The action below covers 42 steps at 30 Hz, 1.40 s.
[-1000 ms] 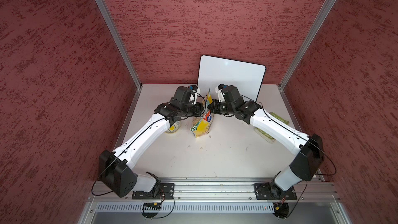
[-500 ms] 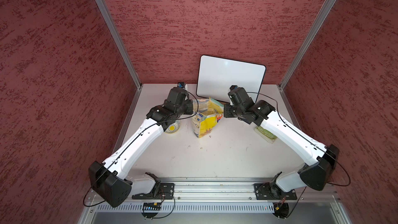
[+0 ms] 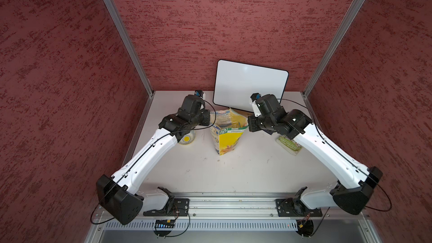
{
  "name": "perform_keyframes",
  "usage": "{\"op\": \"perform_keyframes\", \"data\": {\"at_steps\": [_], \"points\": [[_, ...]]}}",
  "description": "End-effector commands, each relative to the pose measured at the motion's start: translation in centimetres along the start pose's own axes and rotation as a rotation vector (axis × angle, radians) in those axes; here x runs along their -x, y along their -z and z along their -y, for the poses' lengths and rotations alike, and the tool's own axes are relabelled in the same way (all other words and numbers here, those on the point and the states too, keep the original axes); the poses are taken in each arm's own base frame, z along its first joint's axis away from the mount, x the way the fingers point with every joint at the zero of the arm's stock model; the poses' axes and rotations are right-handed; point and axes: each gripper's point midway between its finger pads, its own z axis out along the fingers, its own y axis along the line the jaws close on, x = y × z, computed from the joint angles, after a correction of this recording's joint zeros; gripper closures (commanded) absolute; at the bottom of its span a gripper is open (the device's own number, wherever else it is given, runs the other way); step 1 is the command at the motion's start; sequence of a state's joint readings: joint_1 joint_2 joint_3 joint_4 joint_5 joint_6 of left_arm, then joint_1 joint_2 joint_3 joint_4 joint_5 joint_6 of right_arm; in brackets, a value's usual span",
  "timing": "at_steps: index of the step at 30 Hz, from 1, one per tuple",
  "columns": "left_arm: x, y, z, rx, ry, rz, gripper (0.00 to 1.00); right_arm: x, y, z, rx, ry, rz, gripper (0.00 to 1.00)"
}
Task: Pour the oats into the breakfast bowl
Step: Open the oats bag at the center of the board, then adjust the oats bag at the center of the board.
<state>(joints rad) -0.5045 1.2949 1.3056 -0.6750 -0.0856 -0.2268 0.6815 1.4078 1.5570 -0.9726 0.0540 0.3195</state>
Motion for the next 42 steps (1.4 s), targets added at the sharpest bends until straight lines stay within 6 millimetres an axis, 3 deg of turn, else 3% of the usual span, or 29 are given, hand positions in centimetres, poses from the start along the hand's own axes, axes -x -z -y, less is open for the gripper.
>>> {"op": "perform_keyframes", "data": {"at_steps": [1, 6, 8, 11, 13, 15, 18, 21, 23, 25, 28, 34, 37, 41, 42], "points": [[4.3, 1.9, 2.0, -0.102, -0.014, 0.138, 0.84, 1.2, 0.8, -0.6, 0.077, 0.0, 0.03, 0.99], [5.0, 3.7, 3.2, -0.169, -0.053, 0.14, 0.47, 2.0, 2.4, -0.6, 0.094, 0.099, 0.058, 0.57], [5.2, 5.4, 3.4, -0.189, -0.071, 0.167, 0.39, 2.6, 2.9, -1.3, 0.122, 0.183, 0.067, 0.45], [4.7, 8.1, 4.0, -0.252, -0.115, 0.215, 0.32, 3.3, 2.5, -2.1, 0.15, 0.273, 0.06, 0.32], [3.1, 9.7, 5.1, -0.339, -0.159, 0.237, 0.31, 3.7, 1.5, -2.9, 0.181, 0.32, 0.036, 0.27], [0.3, 11.0, 6.5, -0.458, -0.207, 0.248, 0.31, 4.2, 0.5, -3.7, 0.211, 0.349, 0.012, 0.26], [-3.9, 11.7, 7.6, -0.558, -0.24, 0.255, 0.32, 4.1, -1.5, -4.2, 0.224, 0.361, -0.053, 0.27], [-7.3, 11.1, 8.3, -0.591, -0.236, 0.228, 0.32, 4.0, -2.8, -3.9, 0.199, 0.371, -0.108, 0.32], [-8.9, 10.6, 9.0, -0.608, -0.251, 0.202, 0.31, 3.9, -3.5, -4.0, 0.2, 0.371, -0.126, 0.37], [-9.8, 9.7, 9.6, -0.593, -0.271, 0.179, 0.31, 3.9, -3.9, -4.1, 0.208, 0.364, -0.136, 0.48], [-10.2, 7.9, 10.2, -0.537, -0.301, 0.16, 0.39, 4.5, -3.9, -3.8, 0.176, 0.343, -0.127, 0.65], [-9.0, 5.0, 10.7, -0.438, -0.34, 0.191, 0.66, 5.0, -3.3, -3.2, 0.137, 0.298, -0.106, 0.89], [-8.8, 4.1, 10.4, -0.387, -0.35, 0.2, 0.74, 4.9, -3.1, -2.6, 0.105, 0.292, -0.11, 1.0], [-8.3, 3.5, 10.1, -0.353, -0.348, 0.22, 0.99, 4.8, -2.8, -2.1, 0.075, 0.275, -0.112, 1.0], [-8.0, 3.5, 10.0, -0.347, -0.342, 0.233, 1.0, 4.8, -2.6, -2.0, 0.07, 0.266, -0.111, 1.0]]}}
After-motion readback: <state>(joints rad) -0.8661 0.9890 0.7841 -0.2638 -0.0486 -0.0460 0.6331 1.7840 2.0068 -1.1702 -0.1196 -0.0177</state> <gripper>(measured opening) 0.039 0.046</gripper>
